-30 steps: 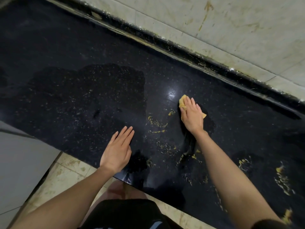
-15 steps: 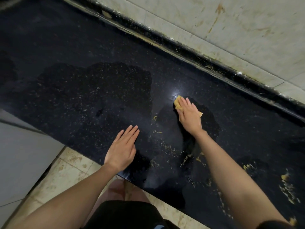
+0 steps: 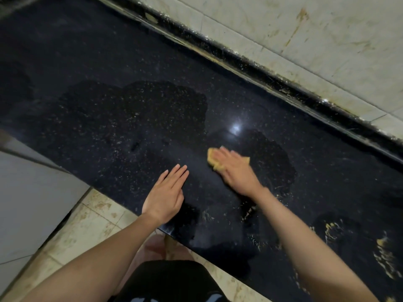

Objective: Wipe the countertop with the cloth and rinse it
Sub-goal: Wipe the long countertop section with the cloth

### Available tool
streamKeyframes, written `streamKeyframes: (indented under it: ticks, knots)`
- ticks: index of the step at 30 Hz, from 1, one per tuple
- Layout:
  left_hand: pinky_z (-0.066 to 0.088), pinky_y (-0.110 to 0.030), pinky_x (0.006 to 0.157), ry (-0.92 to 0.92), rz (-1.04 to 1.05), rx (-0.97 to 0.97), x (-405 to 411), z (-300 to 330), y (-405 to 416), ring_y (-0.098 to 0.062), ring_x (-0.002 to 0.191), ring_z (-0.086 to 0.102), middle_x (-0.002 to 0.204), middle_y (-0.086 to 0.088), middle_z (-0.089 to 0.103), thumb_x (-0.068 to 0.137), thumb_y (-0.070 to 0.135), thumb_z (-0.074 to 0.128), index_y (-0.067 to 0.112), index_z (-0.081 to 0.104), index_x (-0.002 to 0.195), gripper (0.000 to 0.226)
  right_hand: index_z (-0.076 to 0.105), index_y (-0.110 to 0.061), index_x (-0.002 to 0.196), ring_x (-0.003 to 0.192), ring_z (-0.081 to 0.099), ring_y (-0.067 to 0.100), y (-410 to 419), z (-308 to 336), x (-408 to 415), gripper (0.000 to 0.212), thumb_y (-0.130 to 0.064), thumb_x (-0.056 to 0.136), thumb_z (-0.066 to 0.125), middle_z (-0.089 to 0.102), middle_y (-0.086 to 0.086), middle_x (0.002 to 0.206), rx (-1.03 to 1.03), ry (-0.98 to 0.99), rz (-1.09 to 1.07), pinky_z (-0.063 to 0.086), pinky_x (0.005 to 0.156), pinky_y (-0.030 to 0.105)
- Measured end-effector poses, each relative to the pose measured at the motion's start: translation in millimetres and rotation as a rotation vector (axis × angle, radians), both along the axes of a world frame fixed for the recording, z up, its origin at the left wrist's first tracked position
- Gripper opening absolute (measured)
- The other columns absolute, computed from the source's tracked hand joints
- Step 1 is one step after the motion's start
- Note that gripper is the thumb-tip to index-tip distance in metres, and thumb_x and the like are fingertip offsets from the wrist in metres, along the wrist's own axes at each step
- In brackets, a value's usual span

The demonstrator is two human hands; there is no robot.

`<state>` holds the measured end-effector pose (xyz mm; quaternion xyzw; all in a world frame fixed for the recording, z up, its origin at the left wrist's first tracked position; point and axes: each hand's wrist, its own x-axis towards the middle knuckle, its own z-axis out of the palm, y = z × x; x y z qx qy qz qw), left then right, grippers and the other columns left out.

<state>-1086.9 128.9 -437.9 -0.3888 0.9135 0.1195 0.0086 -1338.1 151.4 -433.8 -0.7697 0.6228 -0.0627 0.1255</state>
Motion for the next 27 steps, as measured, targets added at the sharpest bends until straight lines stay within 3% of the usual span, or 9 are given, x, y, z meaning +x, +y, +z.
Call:
streamKeyframes:
  ticks: [3,6,11,15,19,22,27]
  knots:
    - [0.019,-0.034,0.108,0.001,0.002,-0.005,0,0,0,-0.018,0.135,0.032,0.144,-0.004,0.041,0.089,0.026,0.027,0.005,0.045,0.135,0.054,0.032,-0.013,0.144,0.141,0.025,0.021,-51,-1,-11,0.046,-0.029,0.101,0.031,0.031,0.002,0.151,0.007,0.02,-0.297,0.016,0.113,0.032]
    - [0.018,-0.033,0.109,0.001,0.001,0.0,0,0,1,-0.017,0.136,0.03,0.145,-0.004,0.04,0.089,0.026,0.026,0.006,0.044,0.136,0.054,0.025,-0.014,0.146,0.143,0.018,0.019,-85,-1,10,0.048,-0.028,0.101,0.031,0.026,0.001,0.153,-0.001,0.05,-0.365,0.011,0.114,0.03]
    - [0.012,-0.028,0.112,0.107,0.073,0.063,-1,1,2,-0.017,0.138,0.023,0.147,-0.01,0.035,0.088,0.025,0.029,0.0,0.039,0.137,0.057,0.035,-0.014,0.142,0.139,0.028,0.021,-48,3,53,0.047,-0.031,0.099,0.035,0.035,0.004,0.149,-0.019,0.027,-0.013,0.018,0.113,0.035]
    - [0.013,-0.027,0.113,0.186,0.123,0.08,-1,2,3,-0.02,0.137,0.025,0.146,-0.013,0.037,0.087,0.027,0.027,-0.003,0.038,0.137,0.059,0.035,-0.016,0.143,0.138,0.024,0.013,8,2,32,0.049,-0.035,0.097,0.029,0.036,0.0,0.148,0.049,0.009,0.197,0.01,0.112,0.027]
    - [0.027,-0.037,0.112,0.161,0.097,0.065,0,0,3,-0.019,0.138,0.027,0.145,-0.01,0.039,0.089,0.027,0.025,-0.001,0.041,0.136,0.058,0.038,-0.015,0.141,0.139,0.026,0.018,-6,-1,-19,0.056,-0.04,0.094,0.02,0.036,0.001,0.148,0.026,-0.004,-0.182,0.023,0.114,0.039]
    - [0.023,-0.035,0.113,0.182,0.091,0.075,0,-1,3,-0.02,0.138,0.027,0.145,-0.01,0.04,0.089,0.027,0.026,-0.001,0.043,0.135,0.057,0.034,-0.015,0.143,0.14,0.025,0.018,-19,2,-6,0.061,-0.043,0.093,0.013,0.033,0.0,0.149,0.023,-0.001,-0.401,0.015,0.113,0.032]
    - [0.019,-0.032,0.112,0.228,0.09,0.084,0,-2,3,-0.021,0.137,0.028,0.144,-0.011,0.04,0.088,0.027,0.026,-0.001,0.044,0.134,0.057,0.049,-0.012,0.134,0.128,0.046,0.025,21,0,62,0.048,-0.029,0.091,0.035,0.05,0.006,0.138,-0.052,-0.008,-0.244,0.022,0.106,0.03]
